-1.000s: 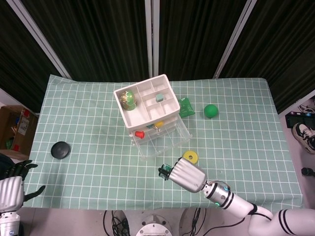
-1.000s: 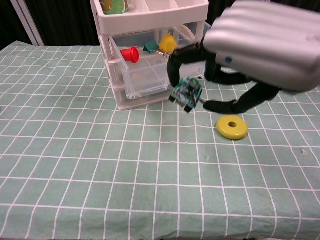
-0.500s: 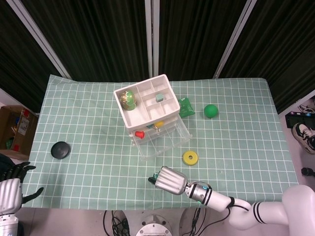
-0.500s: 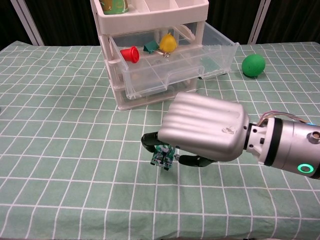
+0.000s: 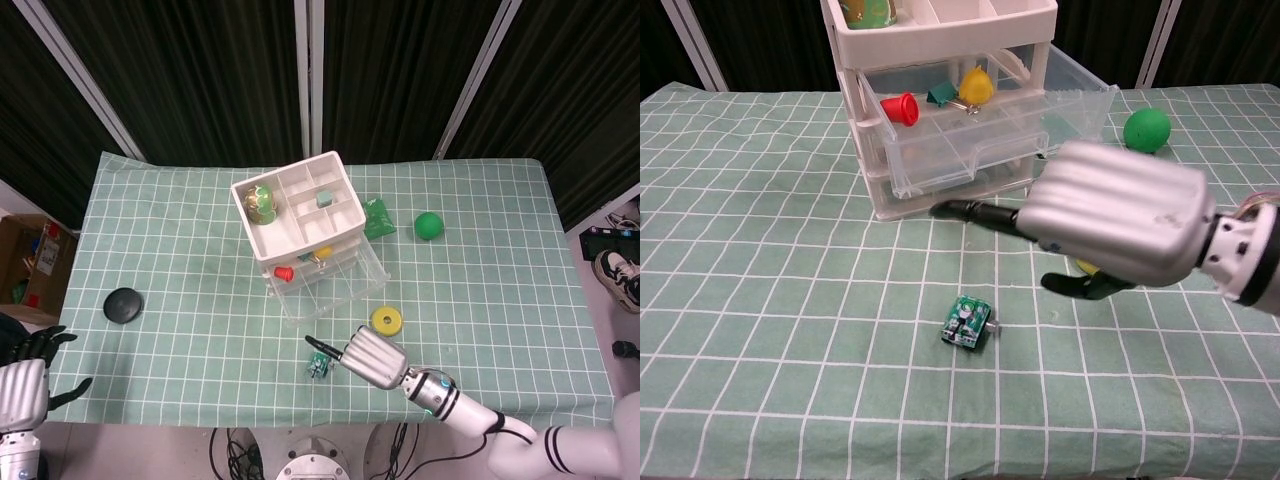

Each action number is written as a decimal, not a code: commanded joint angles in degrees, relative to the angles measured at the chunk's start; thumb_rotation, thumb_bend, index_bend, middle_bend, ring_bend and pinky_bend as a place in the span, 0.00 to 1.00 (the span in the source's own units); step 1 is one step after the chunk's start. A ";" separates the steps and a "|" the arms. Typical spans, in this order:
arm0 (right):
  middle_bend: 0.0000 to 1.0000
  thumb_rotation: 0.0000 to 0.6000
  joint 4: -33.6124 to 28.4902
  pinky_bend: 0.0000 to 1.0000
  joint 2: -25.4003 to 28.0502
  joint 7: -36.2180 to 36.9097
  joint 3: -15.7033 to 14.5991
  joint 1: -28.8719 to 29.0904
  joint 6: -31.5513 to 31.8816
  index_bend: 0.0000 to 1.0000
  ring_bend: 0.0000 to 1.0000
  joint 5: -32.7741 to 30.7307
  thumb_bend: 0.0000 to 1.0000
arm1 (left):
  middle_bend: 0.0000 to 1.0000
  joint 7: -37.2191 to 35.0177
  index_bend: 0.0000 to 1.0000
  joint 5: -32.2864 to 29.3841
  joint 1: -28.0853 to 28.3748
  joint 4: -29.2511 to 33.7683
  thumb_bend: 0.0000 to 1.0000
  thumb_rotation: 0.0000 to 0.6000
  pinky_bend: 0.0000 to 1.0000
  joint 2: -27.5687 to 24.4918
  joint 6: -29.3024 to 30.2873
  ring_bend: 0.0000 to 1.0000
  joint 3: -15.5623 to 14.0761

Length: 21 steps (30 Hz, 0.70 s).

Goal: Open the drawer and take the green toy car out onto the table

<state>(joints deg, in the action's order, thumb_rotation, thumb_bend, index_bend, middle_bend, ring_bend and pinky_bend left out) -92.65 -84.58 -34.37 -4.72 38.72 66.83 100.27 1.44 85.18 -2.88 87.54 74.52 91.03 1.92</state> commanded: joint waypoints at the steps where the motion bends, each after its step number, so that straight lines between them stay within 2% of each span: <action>1: 0.91 1.00 -4.63 0.95 7.44 3.47 -1.46 -6.33 11.55 0.11 0.94 3.44 0.24 | 0.22 0.00 0.32 0.15 0.24 -0.14 0.09 1.00 0.20 0.03 -0.12 0.18 0.15; 4: 0.80 1.00 -5.01 0.92 11.41 6.41 -1.30 -11.34 19.89 0.27 0.84 3.03 0.24 | 0.22 0.16 0.32 0.16 0.58 -0.19 0.09 1.00 0.20 0.03 -0.37 0.18 0.35; 5: 0.71 1.00 -4.85 0.87 12.34 7.26 -1.09 -12.71 21.79 0.33 0.74 2.36 0.24 | 0.22 0.24 0.32 0.21 0.70 -0.17 0.09 1.00 0.20 0.04 -0.43 0.18 0.40; 6: 0.63 1.00 -4.45 0.79 13.38 8.66 -0.79 -14.42 23.82 0.34 0.64 1.06 0.25 | 0.22 0.43 0.32 0.34 0.87 -0.10 0.09 1.00 0.20 0.03 -0.53 0.18 0.43; 8: 0.47 1.00 -4.21 0.57 15.11 11.45 -0.68 -17.09 25.26 0.28 0.43 -2.46 0.26 | 0.22 0.92 0.32 0.65 1.23 0.14 0.09 1.00 0.20 -0.05 -0.74 0.18 0.48; 9: 0.33 1.00 -4.40 0.37 15.91 12.49 -0.73 -18.12 25.26 0.18 0.26 -4.30 0.27 | 0.22 1.19 0.32 0.80 1.40 0.27 0.09 1.00 0.20 -0.12 -0.83 0.18 0.49; 10: 0.23 1.00 -4.89 0.23 16.81 13.40 -0.88 -19.11 24.88 0.10 0.14 -6.34 0.27 | 0.22 1.46 0.32 0.94 1.56 0.42 0.09 1.00 0.20 -0.18 -0.91 0.18 0.52; 12: 0.05 1.00 -6.66 0.03 19.33 15.28 -1.54 -20.93 23.10 0.01 0.01 -10.64 0.27 | 0.22 2.18 0.32 1.26 1.94 0.78 0.09 1.00 0.20 -0.33 -1.14 0.18 0.54; 14: 0.00 0.99 -6.80 0.00 20.71 17.49 -1.78 -22.24 22.82 0.00 0.00 -12.22 0.27 | 0.22 2.86 0.32 1.47 2.26 1.04 0.09 1.00 0.20 -0.44 -1.36 0.18 0.56; 21: 0.00 1.00 -1.46 0.00 21.53 28.97 -2.88 -27.12 24.78 0.00 0.00 -11.01 0.29 | 0.22 4.82 0.32 1.59 2.96 1.79 0.09 1.00 0.20 -0.29 -1.72 0.18 0.69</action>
<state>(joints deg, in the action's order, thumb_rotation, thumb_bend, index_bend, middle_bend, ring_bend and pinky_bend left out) -96.20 -64.06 -9.65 -6.91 13.97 91.09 88.95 6.17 86.75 0.03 89.27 74.19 89.32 2.60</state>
